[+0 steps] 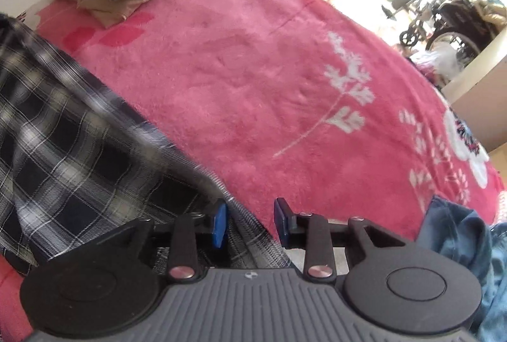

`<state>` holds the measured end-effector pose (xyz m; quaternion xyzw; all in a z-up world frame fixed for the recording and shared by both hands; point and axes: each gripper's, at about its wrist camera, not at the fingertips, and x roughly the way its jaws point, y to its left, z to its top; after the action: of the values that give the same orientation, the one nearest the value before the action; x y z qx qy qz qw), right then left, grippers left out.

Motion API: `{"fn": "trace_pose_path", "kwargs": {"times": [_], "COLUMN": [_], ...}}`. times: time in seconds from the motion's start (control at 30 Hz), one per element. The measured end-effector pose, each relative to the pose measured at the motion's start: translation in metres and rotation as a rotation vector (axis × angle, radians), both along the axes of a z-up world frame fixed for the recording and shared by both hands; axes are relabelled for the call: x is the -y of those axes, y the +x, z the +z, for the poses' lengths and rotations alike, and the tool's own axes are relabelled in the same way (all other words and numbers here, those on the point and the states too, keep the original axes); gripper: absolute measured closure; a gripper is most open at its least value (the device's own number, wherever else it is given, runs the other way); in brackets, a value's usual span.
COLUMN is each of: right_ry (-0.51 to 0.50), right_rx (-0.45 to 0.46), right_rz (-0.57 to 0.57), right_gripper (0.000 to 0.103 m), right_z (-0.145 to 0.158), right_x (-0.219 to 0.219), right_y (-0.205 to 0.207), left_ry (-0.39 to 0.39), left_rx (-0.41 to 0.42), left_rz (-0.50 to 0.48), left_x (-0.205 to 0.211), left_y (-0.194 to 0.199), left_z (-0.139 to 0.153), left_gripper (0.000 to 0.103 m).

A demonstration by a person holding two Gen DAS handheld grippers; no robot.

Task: Fold clothes

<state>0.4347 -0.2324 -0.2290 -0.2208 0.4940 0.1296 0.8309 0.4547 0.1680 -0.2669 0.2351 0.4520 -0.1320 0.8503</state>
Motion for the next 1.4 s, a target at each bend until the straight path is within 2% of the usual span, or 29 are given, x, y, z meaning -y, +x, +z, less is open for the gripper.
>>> {"fn": "trace_pose_path", "kwargs": {"times": [0.17,0.23,0.27,0.3,0.4,0.47,0.53,0.63,0.77,0.8,0.87,0.97,1.03,1.13,1.23,1.3,1.4], "right_ry": [-0.009,0.006,0.035,0.075,0.295,0.433,0.48,0.537,0.68,0.69,0.677,0.524,0.448,0.343,0.237,0.214,0.138], "right_rx": [0.037,0.043,0.049,0.048,-0.004,-0.041,-0.034,0.008,0.14,0.163,0.206,0.245,0.22,0.169,0.118,0.1,0.08], "right_rz": [-0.068,-0.121,-0.152,-0.189,-0.367,-0.494,-0.532,-0.588,-0.647,-0.646,-0.631,-0.564,-0.544,-0.522,-0.498,-0.455,-0.318], "right_gripper": [0.069,0.065,0.064,0.063,0.061,0.061,0.061,0.062,0.061,0.061,0.061,0.061,0.061,0.061,0.061,0.061,0.061], "right_z": [-0.022,-0.031,-0.032,-0.031,-0.029,-0.033,-0.032,-0.022,0.023,0.036,0.063,0.094,0.095,0.091,0.087,0.081,0.064], "right_x": [-0.003,0.001,0.005,0.011,0.044,0.067,0.075,0.089,0.144,0.16,0.19,0.223,0.23,0.237,0.244,0.231,0.203], "right_y": [0.019,0.027,0.029,0.032,0.047,0.06,0.068,0.07,0.036,0.023,-0.004,-0.045,-0.067,-0.098,-0.129,-0.144,-0.168], "left_ry": [0.056,0.078,0.088,0.086,0.077,0.077,0.079,0.121,0.154,0.169,0.207,0.233,0.286,0.347,0.286,0.244,0.128], "left_rx": [0.037,0.052,0.059,0.06,0.057,0.049,0.044,0.093,0.12,0.12,0.117,0.091,0.086,0.104,0.139,0.16,0.137], "left_rz": [0.022,0.031,0.038,0.067,0.151,0.206,0.258,0.271,0.247,0.233,0.225,0.281,0.343,0.488,0.474,0.46,0.314], "left_x": [0.005,0.008,0.009,0.008,0.004,0.002,0.001,0.018,0.04,0.044,0.05,0.046,0.04,0.032,0.054,0.07,0.124], "left_y": [0.004,0.005,0.006,0.007,0.012,0.016,0.019,0.009,-0.005,-0.006,-0.004,0.009,0.019,0.03,0.02,0.013,-0.01], "left_z": [-0.005,-0.007,-0.008,-0.005,0.003,0.008,0.014,0.031,0.053,0.057,0.058,0.054,0.047,0.044,0.06,0.07,0.081], "left_gripper": [0.095,0.092,0.084,0.073,0.06,0.054,0.054,0.054,0.05,0.05,0.048,0.048,0.048,0.048,0.048,0.048,0.047]}}
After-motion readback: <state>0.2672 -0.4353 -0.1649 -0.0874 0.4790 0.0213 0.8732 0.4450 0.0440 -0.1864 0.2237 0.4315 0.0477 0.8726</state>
